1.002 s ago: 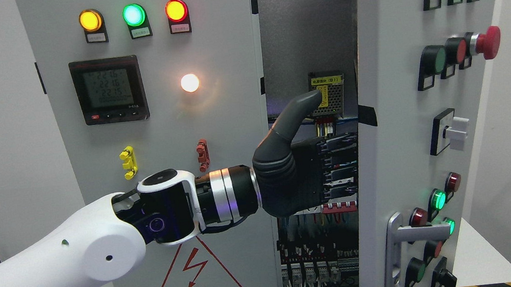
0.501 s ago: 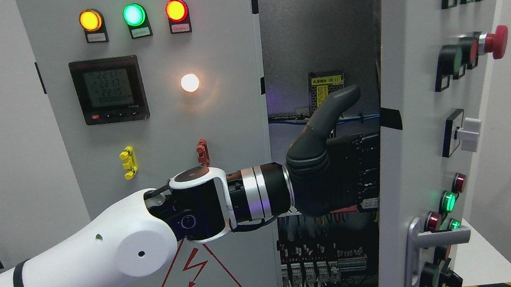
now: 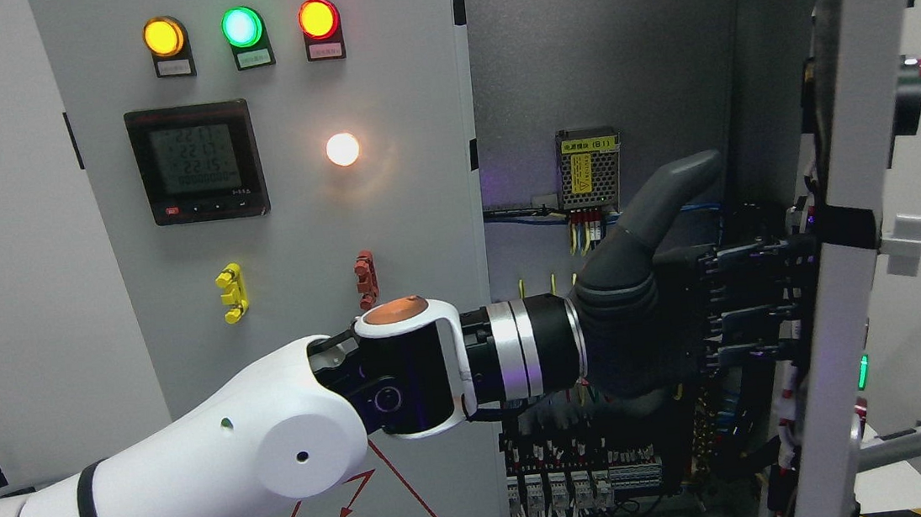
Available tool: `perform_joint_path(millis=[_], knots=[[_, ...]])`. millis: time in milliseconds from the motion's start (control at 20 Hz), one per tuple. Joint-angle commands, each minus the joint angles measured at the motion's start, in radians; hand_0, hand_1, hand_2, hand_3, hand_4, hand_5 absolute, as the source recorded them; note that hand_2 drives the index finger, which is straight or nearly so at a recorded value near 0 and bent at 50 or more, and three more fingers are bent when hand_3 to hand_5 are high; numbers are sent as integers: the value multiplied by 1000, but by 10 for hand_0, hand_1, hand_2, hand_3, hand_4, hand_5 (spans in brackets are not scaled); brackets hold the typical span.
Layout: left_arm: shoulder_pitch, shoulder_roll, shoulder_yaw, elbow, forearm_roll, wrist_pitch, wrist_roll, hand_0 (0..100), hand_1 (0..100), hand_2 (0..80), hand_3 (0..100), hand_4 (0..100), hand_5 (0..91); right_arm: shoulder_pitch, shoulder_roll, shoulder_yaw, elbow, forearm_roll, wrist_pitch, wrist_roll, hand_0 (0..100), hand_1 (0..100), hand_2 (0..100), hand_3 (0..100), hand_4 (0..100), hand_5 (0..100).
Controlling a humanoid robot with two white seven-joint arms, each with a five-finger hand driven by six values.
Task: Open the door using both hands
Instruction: 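Pull the door edge outward with the left hand, swinging it open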
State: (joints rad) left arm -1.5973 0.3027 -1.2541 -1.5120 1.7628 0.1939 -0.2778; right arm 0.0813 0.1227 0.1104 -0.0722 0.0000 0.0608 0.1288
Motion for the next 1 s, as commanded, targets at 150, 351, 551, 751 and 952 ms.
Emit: perform_joint_path(millis=[150, 351, 551, 751, 952], knots=[[-1, -123, 13, 6, -3, 1, 23, 0, 0, 0, 0, 0, 0, 0, 0, 0, 0, -11, 1, 0, 381, 0, 0, 0, 0, 0], [-1, -143, 10, 6, -5, 1, 26, 0, 0, 0, 0, 0, 0, 0, 0, 0, -1, -11, -1, 0, 381, 0, 0, 0, 0, 0], [-3, -177, 10, 7, -13, -1, 57, 0, 0, 0, 0, 0, 0, 0, 0, 0, 0, -12, 1, 0, 381, 0, 0, 0, 0, 0], [-6, -198, 10, 7, -13, -2, 101, 0, 0, 0, 0, 0, 0, -2, 0, 0, 0, -11, 1, 0, 381, 0, 0, 0, 0, 0], [-6, -218, 7, 6, -11, -8, 163, 0, 0, 0, 0, 0, 0, 0, 0, 0, 0, -11, 1, 0, 381, 0, 0, 0, 0, 0]])
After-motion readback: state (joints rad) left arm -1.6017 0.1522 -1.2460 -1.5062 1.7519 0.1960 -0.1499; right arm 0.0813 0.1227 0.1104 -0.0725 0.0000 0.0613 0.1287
